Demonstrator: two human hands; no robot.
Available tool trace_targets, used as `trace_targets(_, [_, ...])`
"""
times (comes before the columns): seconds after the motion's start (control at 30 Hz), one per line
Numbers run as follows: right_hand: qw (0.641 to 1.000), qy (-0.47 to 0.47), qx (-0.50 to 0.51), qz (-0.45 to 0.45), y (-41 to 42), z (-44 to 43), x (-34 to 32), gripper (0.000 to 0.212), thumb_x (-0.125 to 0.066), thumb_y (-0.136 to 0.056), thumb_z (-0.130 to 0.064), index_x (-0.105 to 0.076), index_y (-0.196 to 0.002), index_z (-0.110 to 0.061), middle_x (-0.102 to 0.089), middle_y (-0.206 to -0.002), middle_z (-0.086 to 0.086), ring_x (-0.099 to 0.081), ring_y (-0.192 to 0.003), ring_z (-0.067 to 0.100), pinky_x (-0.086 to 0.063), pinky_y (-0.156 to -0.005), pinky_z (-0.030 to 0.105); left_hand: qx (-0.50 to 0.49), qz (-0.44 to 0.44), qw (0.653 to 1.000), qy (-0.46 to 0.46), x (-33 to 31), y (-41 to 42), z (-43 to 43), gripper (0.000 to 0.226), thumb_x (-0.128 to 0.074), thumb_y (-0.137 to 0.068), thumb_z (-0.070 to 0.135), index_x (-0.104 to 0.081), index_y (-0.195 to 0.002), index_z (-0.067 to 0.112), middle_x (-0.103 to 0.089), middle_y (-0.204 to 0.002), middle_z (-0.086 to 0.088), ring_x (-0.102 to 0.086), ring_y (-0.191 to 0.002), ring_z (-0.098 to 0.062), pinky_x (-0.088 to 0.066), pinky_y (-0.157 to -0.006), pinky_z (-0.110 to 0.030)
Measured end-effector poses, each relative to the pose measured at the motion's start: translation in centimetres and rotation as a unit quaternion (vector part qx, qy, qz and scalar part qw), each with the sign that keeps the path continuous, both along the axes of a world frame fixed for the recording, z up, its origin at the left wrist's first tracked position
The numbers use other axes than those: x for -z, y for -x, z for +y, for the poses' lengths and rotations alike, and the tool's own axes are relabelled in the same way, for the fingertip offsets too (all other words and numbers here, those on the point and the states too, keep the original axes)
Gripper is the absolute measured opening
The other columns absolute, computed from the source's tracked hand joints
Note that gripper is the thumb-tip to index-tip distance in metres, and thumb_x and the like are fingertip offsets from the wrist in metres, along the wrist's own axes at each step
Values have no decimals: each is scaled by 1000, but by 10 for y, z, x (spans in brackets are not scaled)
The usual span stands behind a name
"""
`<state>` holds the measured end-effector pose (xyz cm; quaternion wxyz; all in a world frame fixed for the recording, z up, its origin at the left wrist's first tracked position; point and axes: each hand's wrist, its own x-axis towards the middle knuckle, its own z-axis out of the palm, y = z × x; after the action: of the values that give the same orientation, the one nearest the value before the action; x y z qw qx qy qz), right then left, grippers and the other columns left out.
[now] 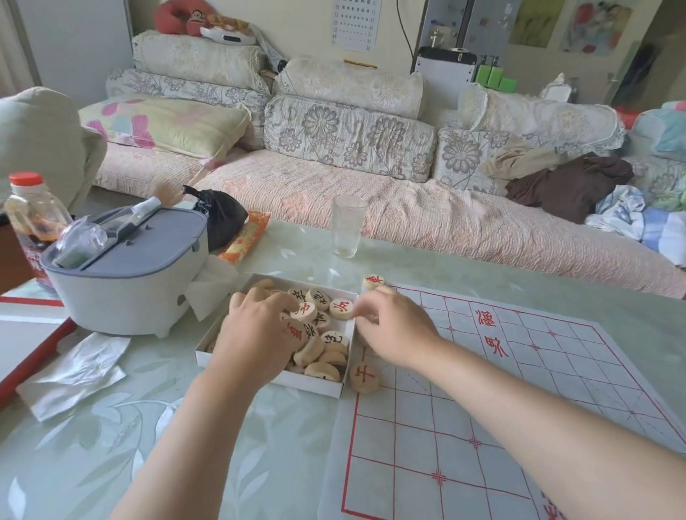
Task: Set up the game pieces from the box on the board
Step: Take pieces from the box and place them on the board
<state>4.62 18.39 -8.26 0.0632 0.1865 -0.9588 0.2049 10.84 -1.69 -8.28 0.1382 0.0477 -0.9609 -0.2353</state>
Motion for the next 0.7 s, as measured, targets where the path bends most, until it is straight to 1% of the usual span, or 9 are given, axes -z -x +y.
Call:
trace_targets(0.07, [1000, -19, 0, -4, 18, -10, -5, 17, -54, -93, -25, -64, -105, -32, -57, -114, -12, -58, -99, 14, -46, -76, 30, -12, -3, 1000, 9, 0, 0, -7, 49, -51, -90, 11, -52, -130, 38, -44, -135, 5, -36, -116, -22, -37, -89, -30])
trace_targets(0.17, [996, -83, 7, -20, 43, -23, -8, 30, -57, -92, -28, -60, -123, -30, -57, -130, -6, -56, -117, 19, -46, -91, 33, -4, -12, 1000, 13, 4, 1, -14, 59, -48, -88, 7, -45, -137, 40, -43, -137, 7, -37, -116, -20, -41, -94, -33])
trace_targets(0.23, [990, -135, 19, -41, 55, -31, -8, 38, -57, -92, -35, -57, -129, -30, -55, -135, -2, -54, -122, 22, -44, -94, 33, 10, -15, 1000, 16, 7, 0, -16, 59, -47, -89, 9, -41, -140, 38, -44, -137, 7, -37, -115, -19, -42, -95, -34])
trace_targets(0.3, [980, -192, 28, -45, 63, -40, -5, 40, -55, -91, -42, -57, -129, -29, -55, -134, 2, -54, -122, 26, -43, -95, 34, 22, -14, 999, 22, 10, 1, -17, 55, -48, -91, 15, -40, -141, 36, -43, -138, 8, -37, -117, -20, -42, -97, -35])
trace_targets(0.4, [962, -271, 27, -31, 67, -56, 0, 40, -55, -88, -38, -61, -124, -21, -56, -128, 8, -57, -116, 30, -45, -90, 34, 33, 1, 999, 36, 16, 5, -16, 46, -45, -95, 24, -43, -140, 36, -42, -140, 9, -36, -120, -21, -41, -99, -36])
trace_targets(0.5, [945, -324, 24, -27, 65, -65, 3, 41, -55, -87, -35, -60, -123, -16, -52, -126, 11, -57, -114, 31, -45, -87, 34, 14, 16, 999, 49, 20, 7, -14, 39, -44, -97, 27, -49, -135, 35, -44, -131, 4, -36, -116, -23, -42, -94, -36])
trace_targets(0.6, [942, -333, 22, -31, 68, -63, 5, 42, -54, -87, -34, -58, -124, -14, -51, -125, 11, -56, -112, 31, -45, -82, 34, 8, 4, 997, 78, 21, 7, -10, 35, -45, -95, 27, -54, -129, 31, -44, -123, 0, -36, -113, -24, -44, -91, -36])
trace_targets(0.7, [952, -304, 20, -29, 69, -57, 6, 37, -51, -88, -34, -59, -118, -14, -51, -121, 11, -57, -107, 32, -46, -78, 34, 6, -14, 997, 69, 20, 7, -8, 35, -48, -94, 28, -53, -128, 30, -43, -123, -1, -35, -115, -23, -47, -90, -38])
